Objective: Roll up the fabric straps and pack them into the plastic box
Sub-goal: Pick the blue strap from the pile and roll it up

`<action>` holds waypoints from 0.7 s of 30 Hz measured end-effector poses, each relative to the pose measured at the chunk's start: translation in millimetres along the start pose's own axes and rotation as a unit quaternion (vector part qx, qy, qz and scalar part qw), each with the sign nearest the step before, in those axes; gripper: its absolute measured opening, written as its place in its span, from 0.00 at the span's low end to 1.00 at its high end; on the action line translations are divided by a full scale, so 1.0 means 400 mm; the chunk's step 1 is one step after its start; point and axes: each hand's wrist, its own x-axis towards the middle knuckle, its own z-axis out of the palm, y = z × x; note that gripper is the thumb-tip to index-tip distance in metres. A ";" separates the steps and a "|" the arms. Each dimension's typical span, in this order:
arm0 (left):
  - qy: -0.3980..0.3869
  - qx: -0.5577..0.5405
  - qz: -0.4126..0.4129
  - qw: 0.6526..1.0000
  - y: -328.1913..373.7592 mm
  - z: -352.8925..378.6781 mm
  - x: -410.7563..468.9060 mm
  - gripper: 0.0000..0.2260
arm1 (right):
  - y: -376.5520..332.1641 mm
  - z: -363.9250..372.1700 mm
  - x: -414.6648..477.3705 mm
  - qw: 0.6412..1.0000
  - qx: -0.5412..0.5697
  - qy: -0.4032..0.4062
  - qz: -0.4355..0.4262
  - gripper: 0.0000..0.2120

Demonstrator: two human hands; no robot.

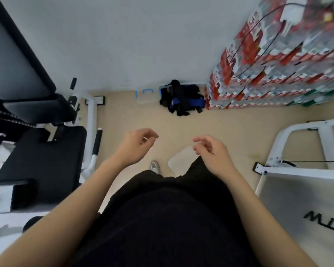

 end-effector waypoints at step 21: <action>0.067 -0.049 -0.028 0.996 0.091 0.127 1.147 0.09 | 0.104 -0.183 1.287 0.991 -0.063 -0.088 -0.079 0.07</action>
